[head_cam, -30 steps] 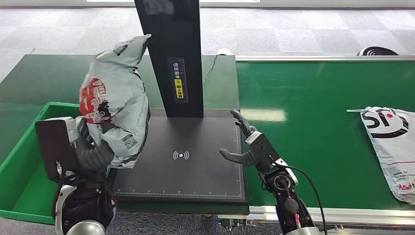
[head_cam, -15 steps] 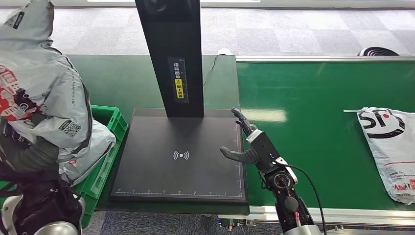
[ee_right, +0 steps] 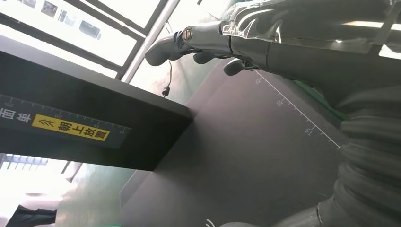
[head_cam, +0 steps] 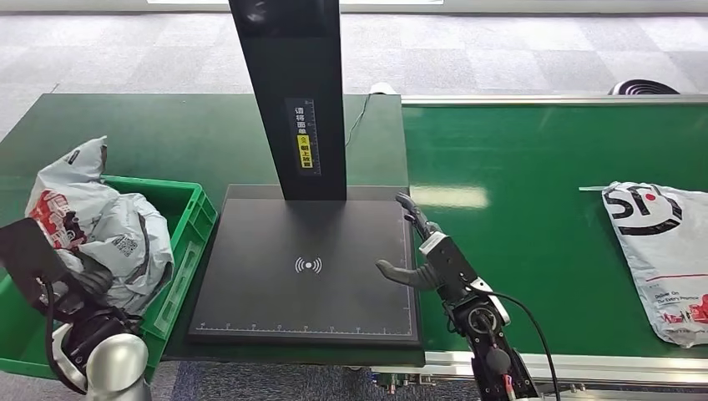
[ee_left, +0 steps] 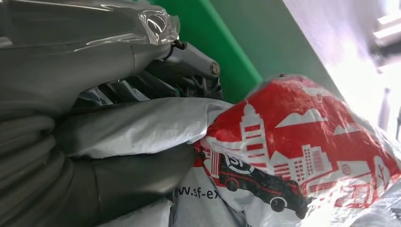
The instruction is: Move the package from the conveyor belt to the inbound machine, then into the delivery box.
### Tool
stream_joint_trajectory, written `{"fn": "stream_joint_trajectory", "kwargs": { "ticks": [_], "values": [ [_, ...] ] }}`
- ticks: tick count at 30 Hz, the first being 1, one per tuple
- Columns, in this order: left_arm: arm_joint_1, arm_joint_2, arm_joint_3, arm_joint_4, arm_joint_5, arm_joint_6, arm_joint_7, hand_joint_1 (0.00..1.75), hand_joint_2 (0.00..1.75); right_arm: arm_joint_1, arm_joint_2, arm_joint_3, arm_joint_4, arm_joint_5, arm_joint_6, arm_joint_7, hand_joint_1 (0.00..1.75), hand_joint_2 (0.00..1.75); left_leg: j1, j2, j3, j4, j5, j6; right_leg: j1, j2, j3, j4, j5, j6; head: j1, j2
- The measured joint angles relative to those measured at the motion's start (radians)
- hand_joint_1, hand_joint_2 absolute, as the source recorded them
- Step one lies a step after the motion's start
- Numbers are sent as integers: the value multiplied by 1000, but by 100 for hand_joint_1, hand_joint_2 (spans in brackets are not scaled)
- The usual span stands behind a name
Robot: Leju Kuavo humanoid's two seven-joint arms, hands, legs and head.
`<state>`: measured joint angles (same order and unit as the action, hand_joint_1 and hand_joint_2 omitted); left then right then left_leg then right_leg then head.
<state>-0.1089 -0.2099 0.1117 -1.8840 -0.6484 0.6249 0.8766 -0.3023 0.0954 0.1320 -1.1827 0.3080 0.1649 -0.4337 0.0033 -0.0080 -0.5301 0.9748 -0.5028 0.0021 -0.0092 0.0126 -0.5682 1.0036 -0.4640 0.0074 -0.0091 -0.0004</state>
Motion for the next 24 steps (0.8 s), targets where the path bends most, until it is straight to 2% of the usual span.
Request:
{"fn": "stream_joint_trajectory", "kwargs": {
  "ticks": [3,5,7,9,17,24],
  "values": [
    [-5,-2,84,74,-19,0,0,172,175,6,3,0,-2,8,0,0,0,175,0,0,0,0,0,0,0,0,0,0,0,0,0,0],
    [-5,-3,121,106,-33,0,0,111,175,6,4,0,-2,11,1,0,0,175,0,0,0,0,0,0,0,0,0,0,0,0,0,0],
    [-5,-5,146,128,-51,0,0,26,175,6,5,0,-2,13,3,0,0,175,0,0,0,0,0,0,0,0,0,0,0,0,0,0],
    [-5,-6,162,143,-63,0,0,0,175,6,6,0,-2,15,3,0,0,175,0,0,0,0,0,0,0,0,0,0,0,0,0,0],
    [-3,-5,159,163,4,0,0,0,175,6,12,0,-2,20,7,0,0,175,0,0,0,0,0,0,0,0,0,0,0,0,0,0],
    [10,25,66,159,115,0,0,0,175,5,13,0,-2,20,7,0,0,175,0,-2,0,0,0,0,0,-2,1,0,0,0,0,0]
  ]
}}
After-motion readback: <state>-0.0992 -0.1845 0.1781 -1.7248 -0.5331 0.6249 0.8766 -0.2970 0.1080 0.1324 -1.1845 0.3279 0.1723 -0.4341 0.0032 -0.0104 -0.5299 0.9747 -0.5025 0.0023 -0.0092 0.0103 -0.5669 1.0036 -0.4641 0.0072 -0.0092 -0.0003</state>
